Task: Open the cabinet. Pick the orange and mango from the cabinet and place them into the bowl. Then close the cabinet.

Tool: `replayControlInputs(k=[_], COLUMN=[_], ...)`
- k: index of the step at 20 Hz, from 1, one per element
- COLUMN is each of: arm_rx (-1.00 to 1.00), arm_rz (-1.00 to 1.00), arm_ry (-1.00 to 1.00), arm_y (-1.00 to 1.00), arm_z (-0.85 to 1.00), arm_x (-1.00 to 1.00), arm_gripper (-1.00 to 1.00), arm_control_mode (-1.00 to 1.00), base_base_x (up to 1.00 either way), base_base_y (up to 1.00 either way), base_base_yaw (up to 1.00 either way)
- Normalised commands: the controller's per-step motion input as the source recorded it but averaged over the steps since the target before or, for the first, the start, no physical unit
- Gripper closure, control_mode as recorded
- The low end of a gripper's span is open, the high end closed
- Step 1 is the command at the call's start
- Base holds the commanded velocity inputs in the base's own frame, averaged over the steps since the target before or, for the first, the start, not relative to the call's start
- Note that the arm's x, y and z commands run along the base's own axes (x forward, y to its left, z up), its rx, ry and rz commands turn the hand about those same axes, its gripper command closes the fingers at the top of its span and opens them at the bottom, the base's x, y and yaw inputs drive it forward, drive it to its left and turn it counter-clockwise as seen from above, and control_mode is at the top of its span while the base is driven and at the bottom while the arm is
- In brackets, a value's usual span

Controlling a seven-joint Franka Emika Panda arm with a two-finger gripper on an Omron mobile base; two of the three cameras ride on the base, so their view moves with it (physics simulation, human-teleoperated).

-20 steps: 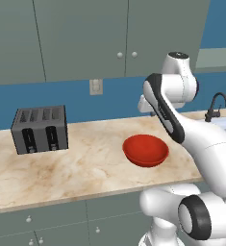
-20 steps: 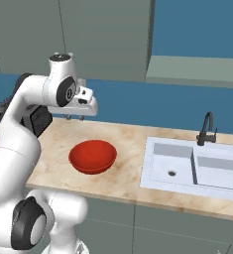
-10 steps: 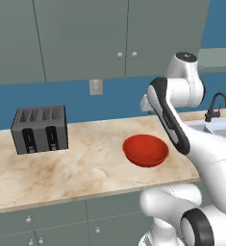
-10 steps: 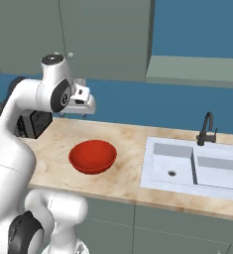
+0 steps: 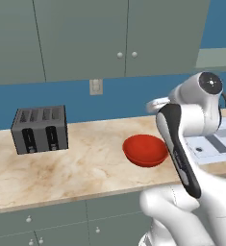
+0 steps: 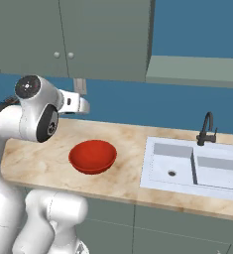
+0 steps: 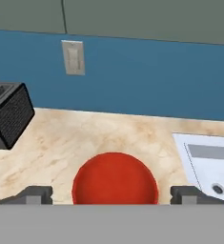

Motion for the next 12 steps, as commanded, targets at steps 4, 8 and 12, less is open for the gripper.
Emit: replayControlInputs(k=[4,8,12], arm_rx=[0.0,0.0,0.0], arm_rz=[0.0,0.0,-0.01], arm_ry=[-0.44,-0.41,-0.34], arm_y=[0.0,0.04,0.12], arm_z=[0.49,0.51,0.51], arm_x=[-0.36,-0.15,0.0], arm_gripper=[-1.0,-1.0,-1.0], arm_control_mode=[-1.0,-1.0,-1.0], base_base_x=[0.0,0.0,0.0], base_base_y=[0.0,0.0,0.0], base_base_yaw=[0.0,0.0,0.0])
